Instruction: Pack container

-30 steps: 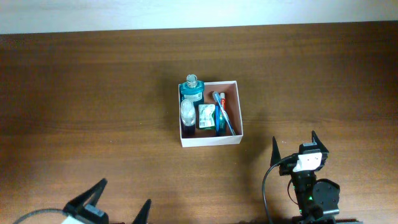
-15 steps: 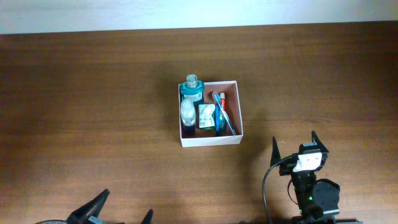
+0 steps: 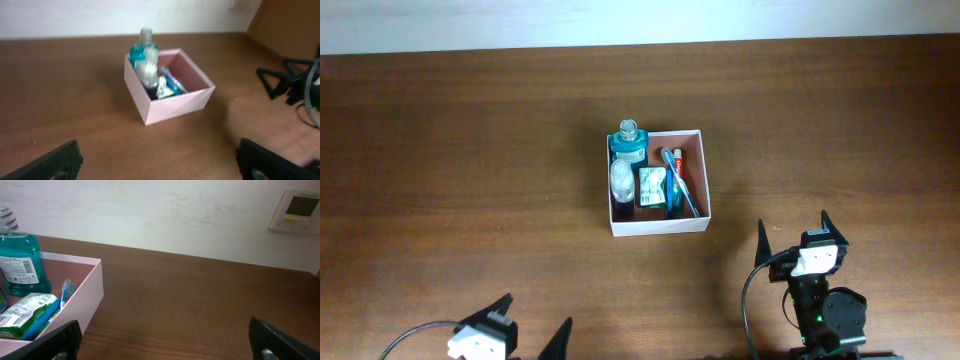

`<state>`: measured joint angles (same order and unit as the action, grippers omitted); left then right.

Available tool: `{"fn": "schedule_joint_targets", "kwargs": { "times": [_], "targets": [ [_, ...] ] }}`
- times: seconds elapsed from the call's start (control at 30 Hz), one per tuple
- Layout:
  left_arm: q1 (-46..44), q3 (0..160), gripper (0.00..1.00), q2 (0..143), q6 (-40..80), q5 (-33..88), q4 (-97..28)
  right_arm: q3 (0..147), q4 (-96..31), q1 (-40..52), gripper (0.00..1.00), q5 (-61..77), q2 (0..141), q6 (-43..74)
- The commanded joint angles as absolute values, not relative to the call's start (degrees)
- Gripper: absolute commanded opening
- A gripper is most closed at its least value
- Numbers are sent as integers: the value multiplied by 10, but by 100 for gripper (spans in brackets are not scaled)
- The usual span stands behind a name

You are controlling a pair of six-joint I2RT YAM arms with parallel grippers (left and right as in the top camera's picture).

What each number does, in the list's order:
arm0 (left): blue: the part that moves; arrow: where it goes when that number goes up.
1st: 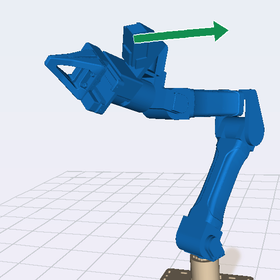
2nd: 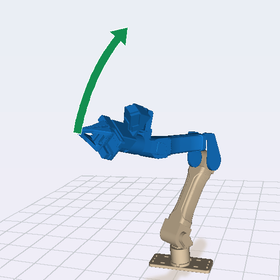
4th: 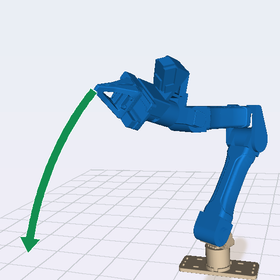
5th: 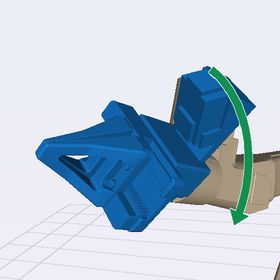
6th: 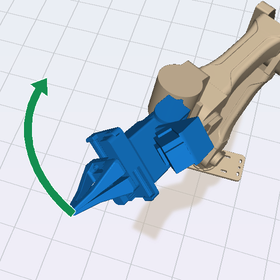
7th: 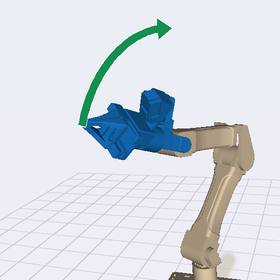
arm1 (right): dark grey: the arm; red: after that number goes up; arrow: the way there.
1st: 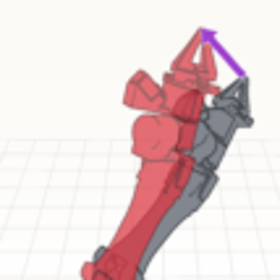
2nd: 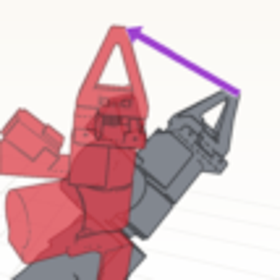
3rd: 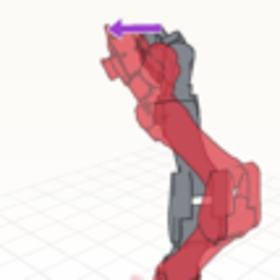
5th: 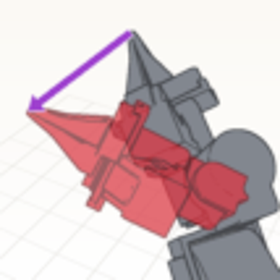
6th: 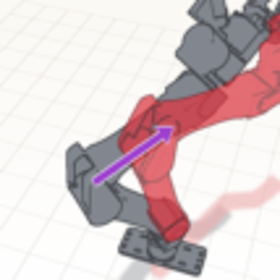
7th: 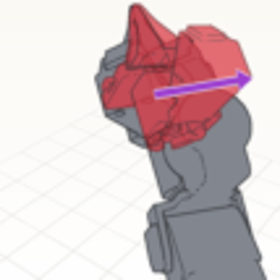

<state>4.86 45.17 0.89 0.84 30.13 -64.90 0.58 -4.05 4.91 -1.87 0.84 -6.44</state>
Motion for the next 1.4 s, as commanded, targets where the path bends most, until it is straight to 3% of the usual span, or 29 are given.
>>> {"fn": "schedule_joint_targets", "kwargs": {
  "times": [0.0,0.3,0.5,0.77,1.37],
  "targets": [
    [46,409,99,3,2,295,-625,3,-45,44,98,-18,2,-67],
    [45,229,99,3,2,267,-288,3,-45,44,98,-18,2,-67],
    [1,142,99,3,2,129,-80,3,-45,44,98,-18,2,-67],
    [-40,104,100,3,2,-28,-50,3,-45,44,98,-18,2,-67],
    [-40,7,100,3,4,-41,-47,3,-45,44,98,-18,2,-67]
  ]
}}
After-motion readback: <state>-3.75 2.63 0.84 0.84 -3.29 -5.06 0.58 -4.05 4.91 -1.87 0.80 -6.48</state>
